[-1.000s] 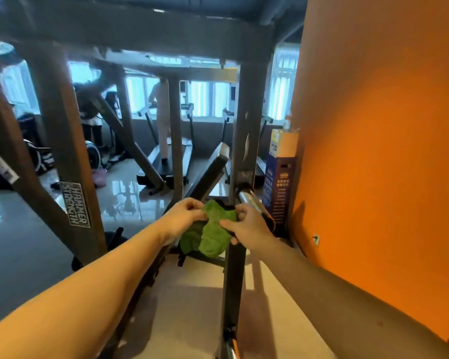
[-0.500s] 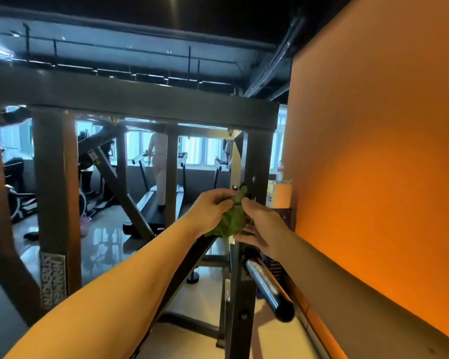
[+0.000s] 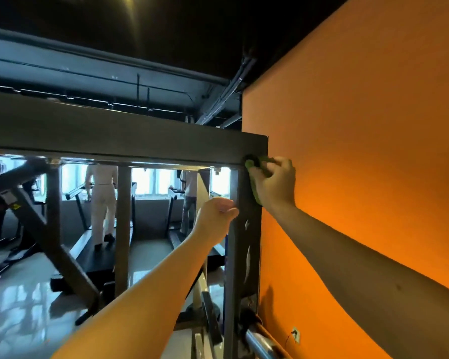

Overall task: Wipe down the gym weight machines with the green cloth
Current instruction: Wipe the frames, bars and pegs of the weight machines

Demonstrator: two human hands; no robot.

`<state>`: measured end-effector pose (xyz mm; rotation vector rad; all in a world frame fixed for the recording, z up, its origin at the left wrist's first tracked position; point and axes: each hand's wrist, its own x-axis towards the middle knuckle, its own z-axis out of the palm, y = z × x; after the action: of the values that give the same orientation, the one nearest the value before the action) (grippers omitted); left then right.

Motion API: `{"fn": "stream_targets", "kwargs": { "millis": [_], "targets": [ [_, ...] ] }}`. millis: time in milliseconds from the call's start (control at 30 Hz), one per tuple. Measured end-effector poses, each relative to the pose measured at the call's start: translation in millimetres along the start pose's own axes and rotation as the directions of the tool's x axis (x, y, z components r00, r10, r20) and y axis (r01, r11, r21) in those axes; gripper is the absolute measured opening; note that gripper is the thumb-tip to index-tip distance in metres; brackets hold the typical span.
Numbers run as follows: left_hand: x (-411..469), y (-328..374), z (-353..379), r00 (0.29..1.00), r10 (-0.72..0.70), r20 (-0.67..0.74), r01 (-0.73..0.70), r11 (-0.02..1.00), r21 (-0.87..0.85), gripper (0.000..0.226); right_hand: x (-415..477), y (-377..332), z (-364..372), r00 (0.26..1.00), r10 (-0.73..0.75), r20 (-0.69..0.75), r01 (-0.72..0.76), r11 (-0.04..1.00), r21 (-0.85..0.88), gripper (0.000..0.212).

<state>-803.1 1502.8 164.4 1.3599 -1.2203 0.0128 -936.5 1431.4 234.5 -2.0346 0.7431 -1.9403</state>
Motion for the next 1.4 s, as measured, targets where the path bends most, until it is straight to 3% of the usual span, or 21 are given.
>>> {"fn": "stream_targets", "kwargs": {
  "millis": [67, 233, 333, 433, 633, 700, 833, 967, 1067, 1133, 1267, 1400],
  "targets": [
    [1.1, -5.8, 7.1, 0.998, 0.049, -0.04, -0.05, 0.999, -0.003, 0.015, -7.4, 7.9, 7.4, 0.995, -0.076, 0.072, 0.078, 0.997, -0.013, 0.027],
    [3.3, -24.8, 12.2, 0.99, 0.094, -0.104, -0.104, 0.99, -0.1, 0.014, -33.5, 35.6, 16.6, 0.974, -0.228, 0.021, 0.228, 0.972, -0.062, 0.014],
    [1.3, -32.8, 17.9, 0.992, 0.066, -0.109, -0.085, 0.98, -0.18, 0.017, -79.7, 63.5, 22.1, 0.968, -0.237, 0.083, 0.244, 0.967, -0.079, 0.012],
    [-3.9, -38.5, 23.2, 0.988, 0.064, -0.144, -0.095, 0.971, -0.218, 0.02, -119.0, 86.6, 18.8, 0.967, -0.17, 0.19, 0.178, 0.984, -0.028, 0.026],
    [-8.7, -37.6, 21.6, 0.986, 0.077, -0.146, -0.109, 0.968, -0.227, 0.022, -23.8, 35.2, 20.2, 0.976, -0.214, 0.031, 0.215, 0.976, -0.022, 0.021],
    [-11.6, -39.4, 21.5, 0.988, 0.083, -0.13, -0.109, 0.971, -0.214, 0.022, -13.6, 34.6, 21.1, 0.956, -0.292, 0.015, 0.293, 0.955, -0.05, 0.02],
    [-27.5, -51.8, 27.1, 0.987, 0.096, -0.128, -0.122, 0.97, -0.212, 0.025, -63.7, 72.3, 20.9, 0.92, -0.381, 0.091, 0.388, 0.919, -0.071, 0.02],
    [-44.5, -60.9, 32.9, 0.987, 0.081, -0.137, -0.114, 0.961, -0.25, 0.025, -140.8, 122.1, 22.1, 0.924, -0.358, 0.131, 0.368, 0.928, -0.058, 0.017],
    [-50.9, -63.6, 34.3, 0.992, 0.052, -0.118, -0.079, 0.968, -0.236, 0.027, -156.7, 128.2, 14.9, 0.899, -0.359, 0.252, 0.388, 0.918, -0.076, 0.024],
    [-51.8, -64.4, 34.2, 0.993, 0.044, -0.114, -0.069, 0.973, -0.22, 0.027, -128.1, 117.3, 17.2, 0.904, -0.362, 0.229, 0.38, 0.924, -0.04, 0.013],
    [-51.3, -66.4, 35.1, 0.989, 0.043, -0.145, -0.072, 0.977, -0.2, 0.025, -46.7, 69.6, 22.4, 0.946, -0.321, 0.036, 0.322, 0.945, -0.057, 0.007],
    [-52.4, -68.3, 36.2, 0.987, 0.039, -0.159, -0.07, 0.978, -0.197, 0.023, -60.2, 83.8, 24.9, 0.928, -0.366, 0.075, 0.369, 0.929, -0.036, 0.007]
  ]
}}
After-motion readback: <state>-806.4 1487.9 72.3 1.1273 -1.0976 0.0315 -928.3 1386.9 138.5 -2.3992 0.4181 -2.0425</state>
